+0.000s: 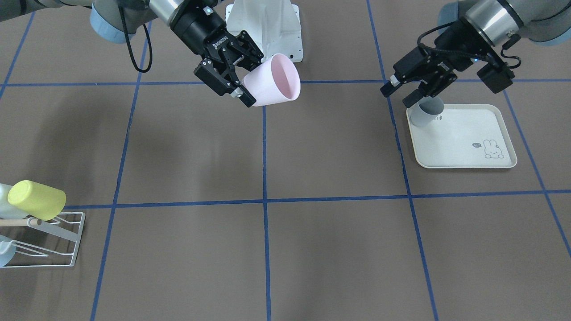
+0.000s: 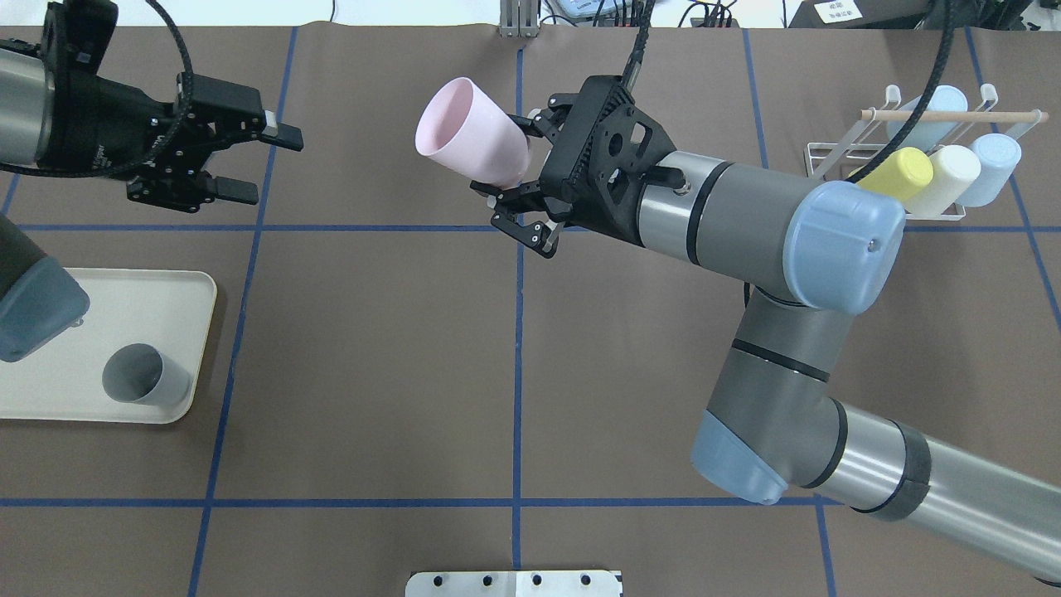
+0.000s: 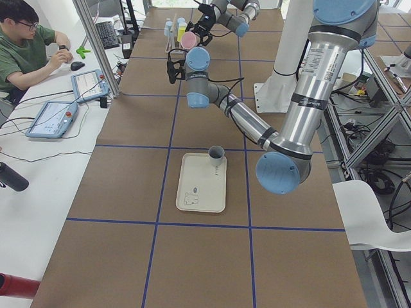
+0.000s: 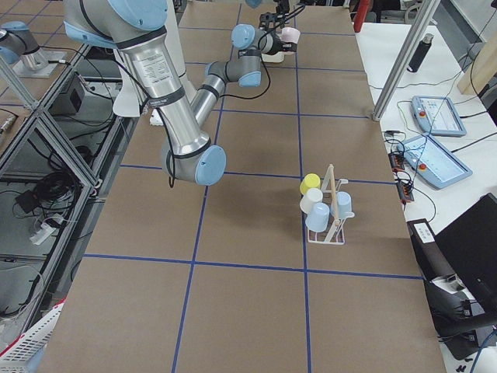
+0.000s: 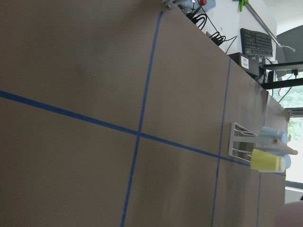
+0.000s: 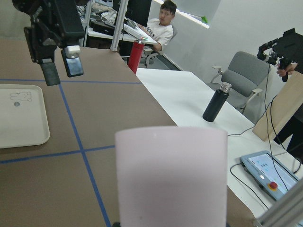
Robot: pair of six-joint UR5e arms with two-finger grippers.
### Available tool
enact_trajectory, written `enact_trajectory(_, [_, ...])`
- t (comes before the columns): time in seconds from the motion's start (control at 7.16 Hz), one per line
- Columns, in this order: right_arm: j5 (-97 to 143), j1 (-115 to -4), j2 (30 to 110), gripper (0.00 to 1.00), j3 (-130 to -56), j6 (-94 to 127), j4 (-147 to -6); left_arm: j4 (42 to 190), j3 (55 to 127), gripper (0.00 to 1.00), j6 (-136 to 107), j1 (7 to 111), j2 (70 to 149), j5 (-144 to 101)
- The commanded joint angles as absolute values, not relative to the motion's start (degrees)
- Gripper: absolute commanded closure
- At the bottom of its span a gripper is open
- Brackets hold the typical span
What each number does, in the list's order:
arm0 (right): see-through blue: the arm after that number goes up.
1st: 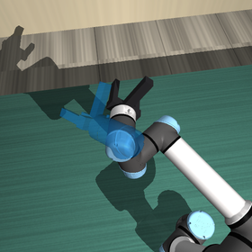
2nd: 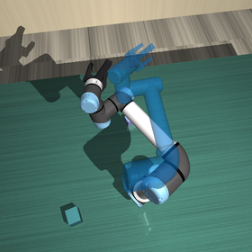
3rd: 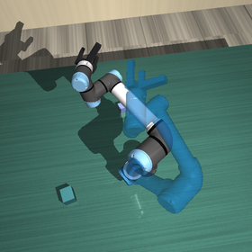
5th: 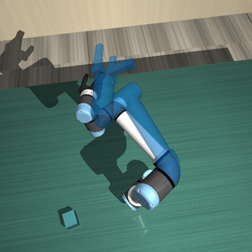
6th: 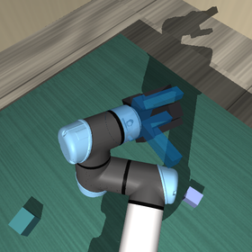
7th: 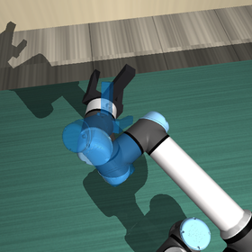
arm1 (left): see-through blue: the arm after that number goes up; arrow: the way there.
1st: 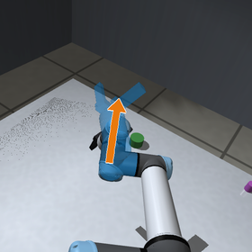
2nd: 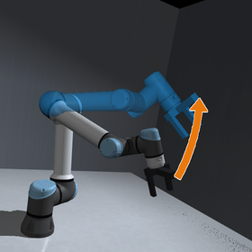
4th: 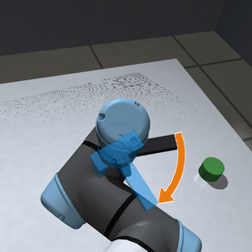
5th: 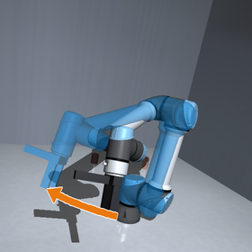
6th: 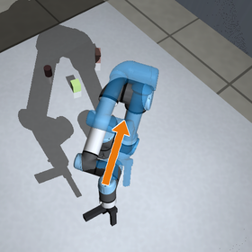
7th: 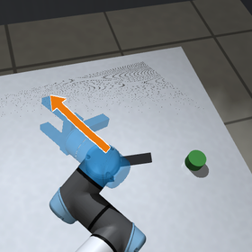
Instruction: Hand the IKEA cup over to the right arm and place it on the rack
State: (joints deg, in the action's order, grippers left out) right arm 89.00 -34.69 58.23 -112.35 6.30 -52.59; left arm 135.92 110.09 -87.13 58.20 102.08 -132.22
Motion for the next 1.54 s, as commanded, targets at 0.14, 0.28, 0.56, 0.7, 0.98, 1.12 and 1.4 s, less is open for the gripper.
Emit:
enact_trajectory(0.14, [94.5,-43.5,58.5,0.52,-116.6,-1.7,-73.7,133.1,109.8,0.0,-63.6,64.7,88.4,-132.1])
enact_trajectory(0.28, [95.3,-46.1,60.0,0.53,-116.6,-7.5,-76.0,133.2,109.9,0.0,-57.5,66.1,84.3,-132.3])
enact_trajectory(0.56, [95.4,-52.3,66.7,0.54,-117.8,-22.9,-76.1,133.2,109.3,0.0,-49.6,66.5,81.1,-132.6])
enact_trajectory(0.7, [95.4,-56.3,69.8,0.56,-117.8,-31.6,-76.0,133.3,108.4,0.0,-47.1,67.0,80.7,-132.7])
enact_trajectory(0.98, [95.0,-63.9,73.0,0.57,-117.1,-51.0,-76.0,133.4,105.0,0.0,-38.9,70.5,80.5,-135.5])
enact_trajectory(1.12, [94.9,-66.3,73.8,0.57,-115.3,-59.7,-76.0,133.6,104.8,0.0,-38.8,70.9,80.6,-136.2])
enact_trajectory(1.4, [94.9,-72.9,73.7,0.58,-109.3,-79.2,-75.4,133.6,104.8,0.0,-38.8,70.9,80.5,-136.2])
